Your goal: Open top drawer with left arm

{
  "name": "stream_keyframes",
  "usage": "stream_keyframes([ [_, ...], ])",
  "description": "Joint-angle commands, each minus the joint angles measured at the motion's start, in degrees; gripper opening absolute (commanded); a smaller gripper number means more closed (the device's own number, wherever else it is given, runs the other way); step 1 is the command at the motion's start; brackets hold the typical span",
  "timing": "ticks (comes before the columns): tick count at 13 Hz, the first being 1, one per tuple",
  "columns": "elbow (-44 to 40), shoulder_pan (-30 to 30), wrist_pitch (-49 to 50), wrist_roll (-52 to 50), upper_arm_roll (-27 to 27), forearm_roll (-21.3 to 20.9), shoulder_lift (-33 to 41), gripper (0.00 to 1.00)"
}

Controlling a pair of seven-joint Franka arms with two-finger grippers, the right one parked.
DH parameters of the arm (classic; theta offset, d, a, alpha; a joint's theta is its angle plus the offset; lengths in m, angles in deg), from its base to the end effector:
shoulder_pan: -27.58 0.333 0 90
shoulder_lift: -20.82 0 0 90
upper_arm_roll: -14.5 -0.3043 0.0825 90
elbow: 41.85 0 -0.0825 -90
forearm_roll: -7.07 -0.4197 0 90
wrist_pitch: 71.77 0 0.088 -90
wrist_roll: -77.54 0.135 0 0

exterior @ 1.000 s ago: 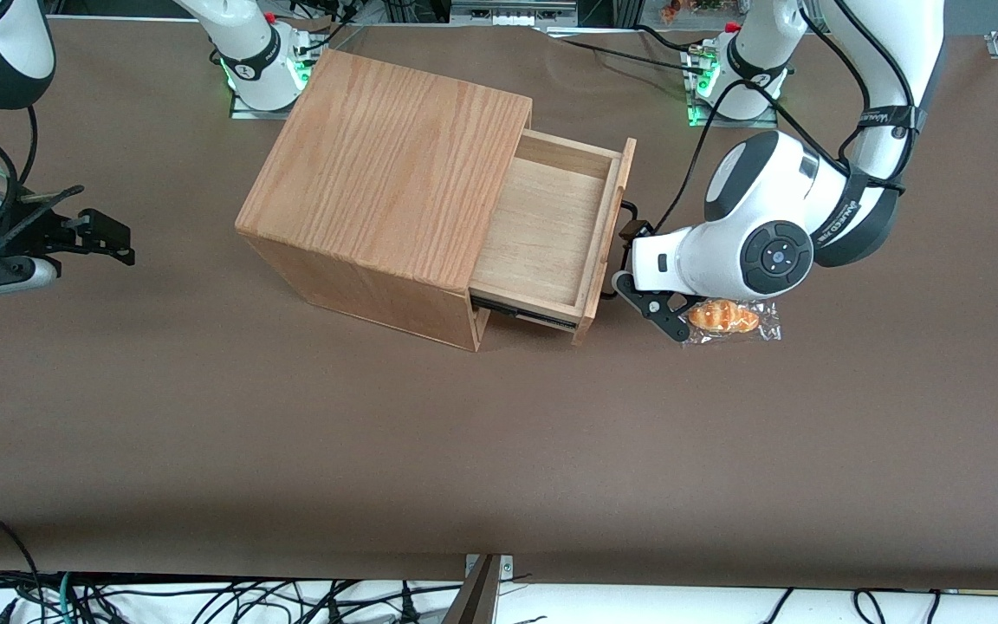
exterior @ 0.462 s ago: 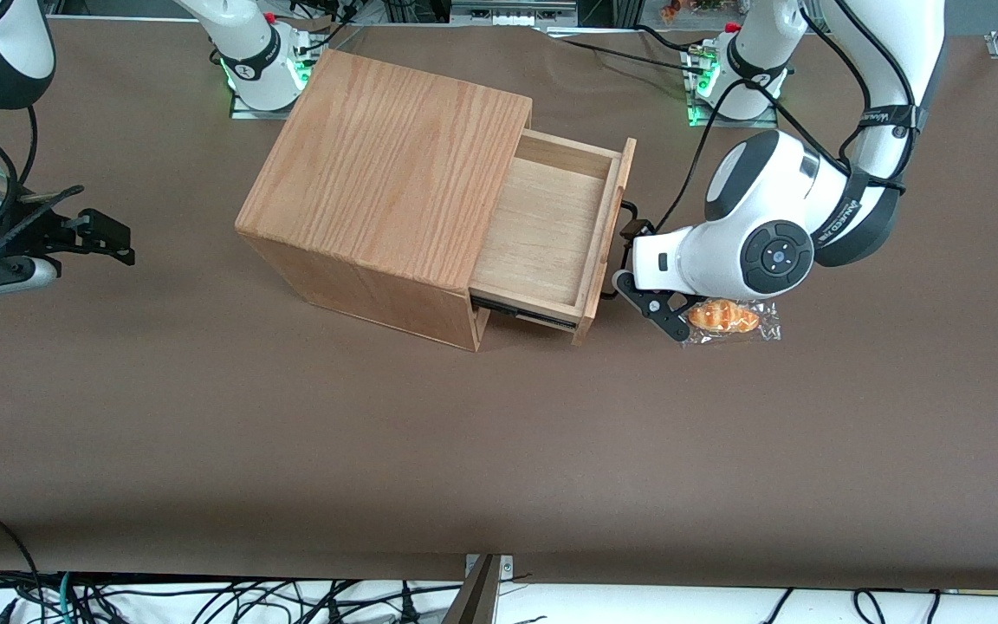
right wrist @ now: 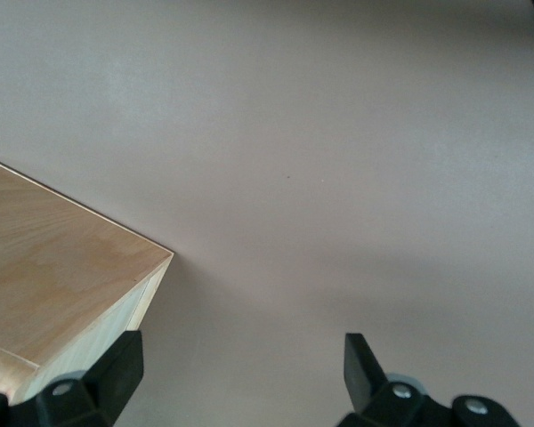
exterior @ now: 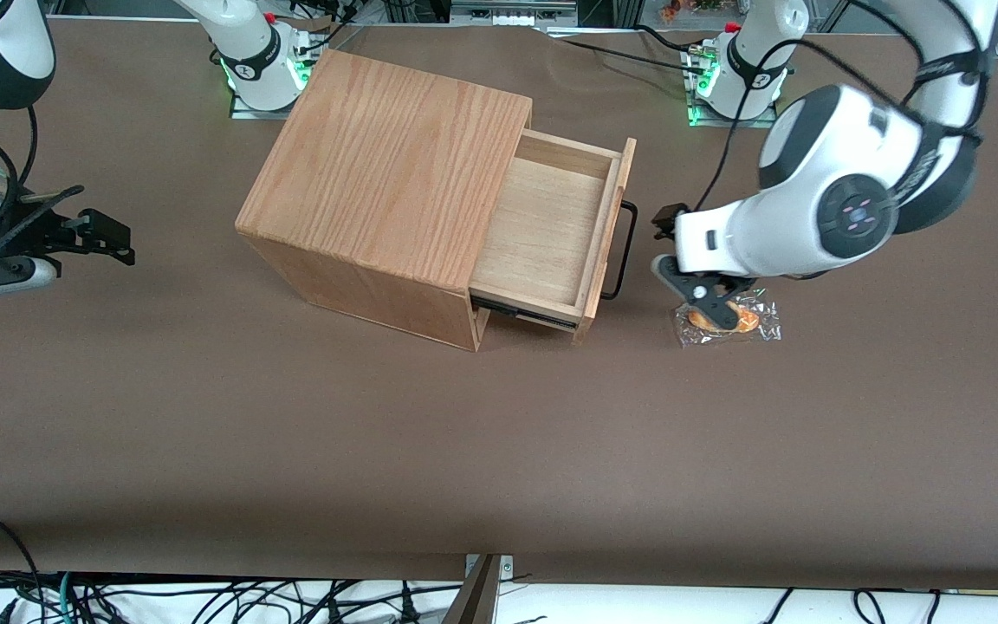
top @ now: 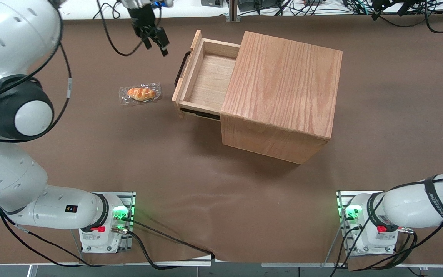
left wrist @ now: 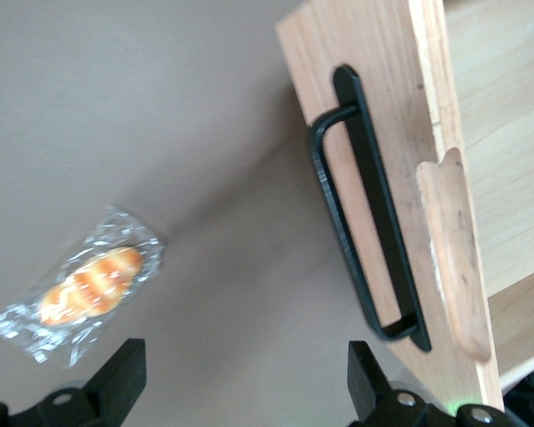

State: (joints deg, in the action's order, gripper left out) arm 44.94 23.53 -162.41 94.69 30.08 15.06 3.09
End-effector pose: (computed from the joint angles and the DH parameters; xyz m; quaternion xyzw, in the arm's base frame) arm 0.6120 -0.2212 0.4296 0.9400 -0.3018 -0.1172 0.1078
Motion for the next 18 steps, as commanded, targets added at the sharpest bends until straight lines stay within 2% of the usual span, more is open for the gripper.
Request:
stream_keyframes([
  [1,0.14,2.63,2.82,-0.09,0.07,-4.36,4.27,1.00],
  [2,0.14,2.64,3.09,-2.10,0.16,-8.30,5.68,1.00],
  [3,0.14,2.81,4.32,-5.25,0.16,-10.34,6.56,1.00],
  [5,-0.12,4.56,5.03,-8.88,0.07,-11.23,7.88,1.00],
  [7,0.40,4.40,4.77,-9.41,-3.68,-13.95,9.90,1.00],
  [9,1.36,4.40,3.46,-11.86,-6.94,-13.79,12.10,1.00],
  [11,6.70,4.40,0.22,-16.60,-7.93,-13.44,15.87,1.00],
  [12,8.73,4.40,-0.67,-18.71,-8.02,-11.61,18.15,1.00],
  [14,8.75,4.31,-1.30,-20.58,-8.80,-9.22,19.14,1.00],
  [18,7.70,4.83,0.63,-19.96,-8.46,-9.13,19.41,1.00],
])
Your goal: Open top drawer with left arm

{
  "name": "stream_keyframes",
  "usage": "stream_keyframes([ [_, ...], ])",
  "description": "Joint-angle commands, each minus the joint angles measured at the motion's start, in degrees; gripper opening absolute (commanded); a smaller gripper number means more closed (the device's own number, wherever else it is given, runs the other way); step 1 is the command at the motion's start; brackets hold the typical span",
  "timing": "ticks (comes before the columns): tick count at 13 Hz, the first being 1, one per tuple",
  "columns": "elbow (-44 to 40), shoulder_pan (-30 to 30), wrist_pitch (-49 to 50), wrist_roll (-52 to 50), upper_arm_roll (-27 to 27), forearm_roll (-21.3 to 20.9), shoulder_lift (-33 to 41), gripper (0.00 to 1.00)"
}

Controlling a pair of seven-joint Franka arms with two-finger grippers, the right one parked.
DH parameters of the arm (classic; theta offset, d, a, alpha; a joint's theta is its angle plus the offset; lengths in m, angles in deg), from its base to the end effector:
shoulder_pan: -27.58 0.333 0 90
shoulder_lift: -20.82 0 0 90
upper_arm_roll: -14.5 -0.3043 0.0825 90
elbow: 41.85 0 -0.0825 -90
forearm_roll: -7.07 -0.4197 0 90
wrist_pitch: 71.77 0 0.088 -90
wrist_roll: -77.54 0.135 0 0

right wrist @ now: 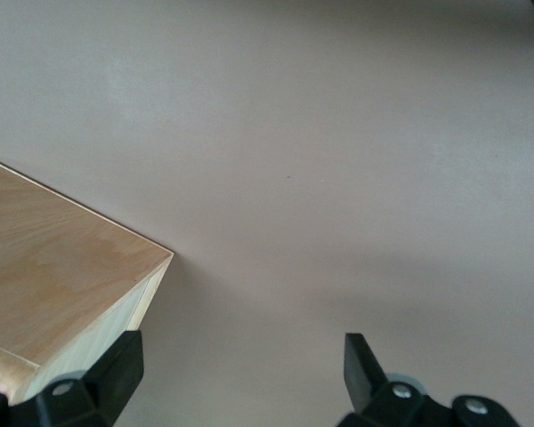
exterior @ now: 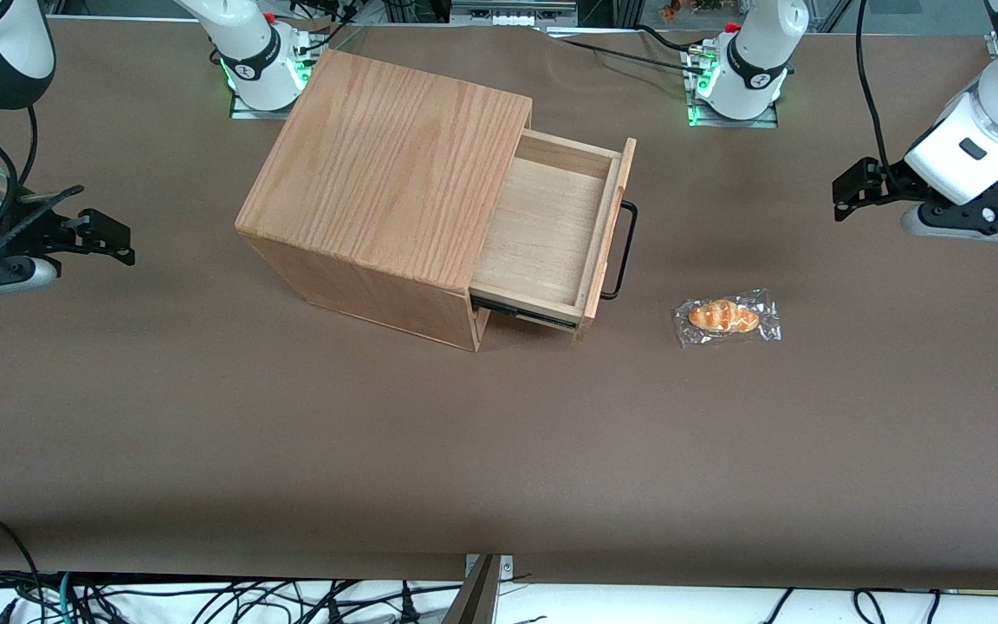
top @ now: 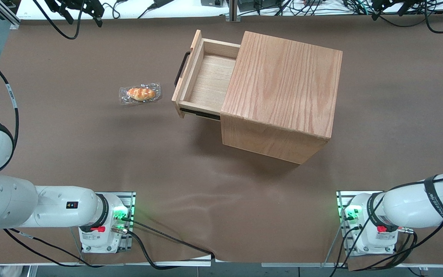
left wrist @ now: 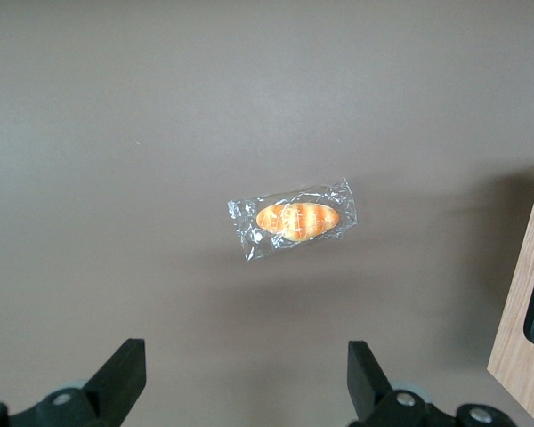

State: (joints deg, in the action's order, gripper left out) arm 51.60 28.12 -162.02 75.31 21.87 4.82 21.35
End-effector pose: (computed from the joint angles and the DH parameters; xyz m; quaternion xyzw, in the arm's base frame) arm 0.5811 -0.0645 0.5602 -0.9987 0.0406 0.0217 0.0220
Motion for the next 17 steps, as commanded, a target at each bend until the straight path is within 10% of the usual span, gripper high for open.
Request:
stream_keyframes([
  [1,0.86,0.16,0.33,-0.58,-0.15,1.11,1.06,1.00],
  [17,0.77,0.51,1.30,-0.49,0.02,1.02,1.05,1.00],
])
